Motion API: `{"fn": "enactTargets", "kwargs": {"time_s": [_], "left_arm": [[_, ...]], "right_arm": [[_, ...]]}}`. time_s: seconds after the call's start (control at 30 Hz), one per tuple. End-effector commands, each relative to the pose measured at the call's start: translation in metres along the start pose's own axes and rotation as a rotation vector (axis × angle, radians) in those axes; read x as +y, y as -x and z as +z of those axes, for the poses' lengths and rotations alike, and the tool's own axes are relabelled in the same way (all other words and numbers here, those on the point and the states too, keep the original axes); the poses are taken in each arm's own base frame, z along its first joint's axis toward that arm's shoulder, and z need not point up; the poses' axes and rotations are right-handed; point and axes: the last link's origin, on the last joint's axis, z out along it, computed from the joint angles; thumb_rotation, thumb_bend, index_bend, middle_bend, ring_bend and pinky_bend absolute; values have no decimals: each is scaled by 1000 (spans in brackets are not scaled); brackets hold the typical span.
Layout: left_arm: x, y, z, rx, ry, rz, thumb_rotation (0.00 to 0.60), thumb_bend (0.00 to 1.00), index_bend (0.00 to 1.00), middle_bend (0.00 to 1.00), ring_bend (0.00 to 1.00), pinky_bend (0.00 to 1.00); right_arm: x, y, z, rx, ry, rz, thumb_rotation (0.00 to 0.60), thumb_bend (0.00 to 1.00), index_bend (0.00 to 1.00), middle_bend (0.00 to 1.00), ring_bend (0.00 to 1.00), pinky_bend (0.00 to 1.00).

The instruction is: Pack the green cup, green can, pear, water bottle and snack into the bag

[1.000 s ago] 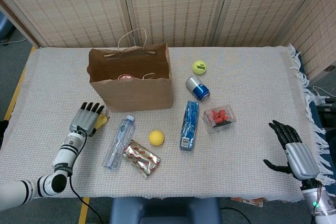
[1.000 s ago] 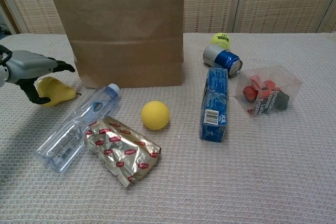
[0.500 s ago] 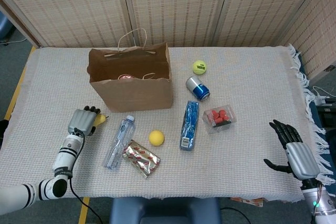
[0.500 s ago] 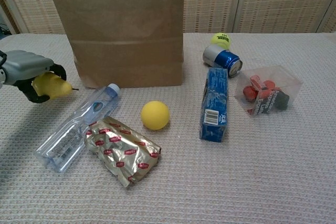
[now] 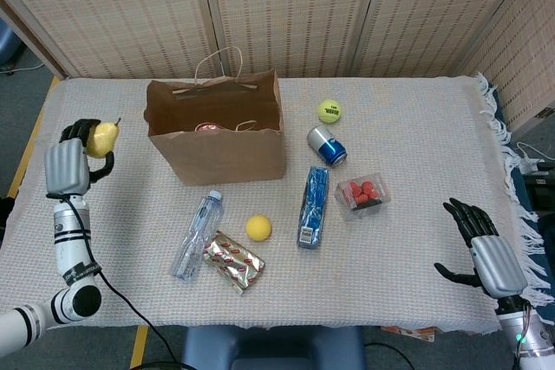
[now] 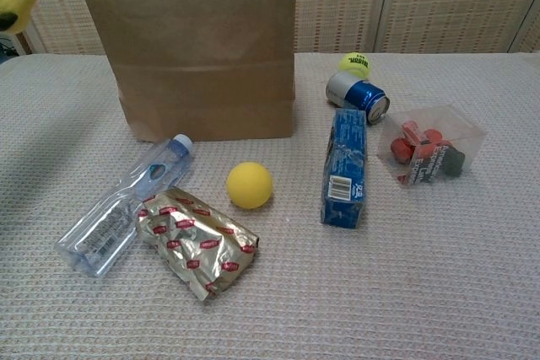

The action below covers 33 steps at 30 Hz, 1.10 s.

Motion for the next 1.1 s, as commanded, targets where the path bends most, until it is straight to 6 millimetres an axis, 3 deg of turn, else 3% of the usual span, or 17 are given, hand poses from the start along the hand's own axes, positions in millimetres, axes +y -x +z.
{"fn": "enactTargets", "kwargs": {"time_s": [0.03, 0.23, 0.37, 0.57, 0.8, 0.87, 0.93, 1.03, 1.1], "left_arm": [[21, -47, 9, 76, -105, -481, 600, 627, 722, 671, 660, 734], [67, -72, 19, 59, -47, -572, 600, 628, 722, 671, 661, 732], [104, -71, 24, 23, 16, -560, 600, 627, 721, 671, 660, 730], [146, -40, 30, -47, 129, -409, 600, 623, 720, 664, 657, 724], [165, 7, 20, -187, 214, -221, 600, 599, 666, 620, 592, 692], [169, 16, 17, -225, 247, -192, 600, 563, 580, 546, 501, 632], [173, 23, 13, -262, 269, -180, 600, 504, 405, 383, 332, 464], [180, 25, 12, -279, 296, -169, 600, 418, 144, 52, 41, 209], [184, 23, 11, -275, 322, -175, 600, 401, 119, 2, 10, 170]], "right_arm": [[-1, 1, 0, 1, -7, -3, 600, 73, 0, 0, 0, 0], [-2, 1, 0, 3, -10, -5, 600, 73, 0, 0, 0, 0], [-1, 1, 0, 5, -8, -4, 600, 73, 0, 0, 0, 0], [-1, 0, 0, 2, -8, 2, 600, 73, 0, 0, 0, 0], [1, -1, 1, -4, 5, 9, 600, 73, 0, 0, 0, 0], [1, -2, 1, -7, 7, 8, 600, 73, 0, 0, 0, 0], [0, -2, 1, -6, 7, 9, 600, 73, 0, 0, 0, 0], [1, -2, 1, -6, 8, 11, 600, 73, 0, 0, 0, 0], [1, -2, 1, -7, 10, 11, 600, 73, 0, 0, 0, 0]]}}
